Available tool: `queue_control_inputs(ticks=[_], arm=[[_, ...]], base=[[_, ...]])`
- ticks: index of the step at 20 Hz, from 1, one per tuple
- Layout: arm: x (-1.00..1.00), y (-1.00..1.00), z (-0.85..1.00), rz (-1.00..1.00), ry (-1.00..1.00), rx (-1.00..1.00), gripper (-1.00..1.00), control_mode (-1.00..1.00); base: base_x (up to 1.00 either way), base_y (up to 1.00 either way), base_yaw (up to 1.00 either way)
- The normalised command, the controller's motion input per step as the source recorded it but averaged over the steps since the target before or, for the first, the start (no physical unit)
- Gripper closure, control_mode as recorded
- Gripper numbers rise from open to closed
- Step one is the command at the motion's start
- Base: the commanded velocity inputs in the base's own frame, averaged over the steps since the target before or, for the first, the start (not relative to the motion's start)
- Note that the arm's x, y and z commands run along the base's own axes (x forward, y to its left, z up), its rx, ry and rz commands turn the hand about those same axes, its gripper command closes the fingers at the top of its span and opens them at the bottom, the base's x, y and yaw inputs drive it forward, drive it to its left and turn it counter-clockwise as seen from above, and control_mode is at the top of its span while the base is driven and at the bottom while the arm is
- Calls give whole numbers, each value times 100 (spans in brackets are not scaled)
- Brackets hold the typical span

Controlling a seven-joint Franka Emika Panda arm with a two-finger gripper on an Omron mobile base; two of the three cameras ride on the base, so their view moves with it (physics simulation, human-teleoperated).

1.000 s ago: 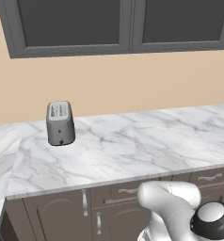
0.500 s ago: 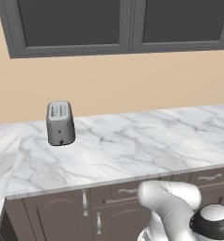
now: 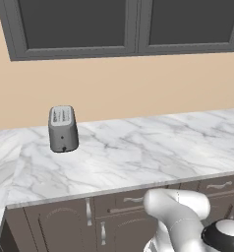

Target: Take the pizza cutter from the drawer on the right and place it on the dining counter for cutting.

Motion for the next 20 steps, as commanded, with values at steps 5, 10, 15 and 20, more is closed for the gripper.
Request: queue_control_inputs(ticks=[5,10,15,20], arm=[[0,-3,-46,0,-16,0,-100,-100],[0,-10,-44,0,-13,0,-100,-100],[0,-1,-42,0,-14,0,-100,-100],[0,0,-38,0,-17,0,-100,-100]], base=[[0,0,0],[0,0,0],[0,0,0],[0,0,0]])
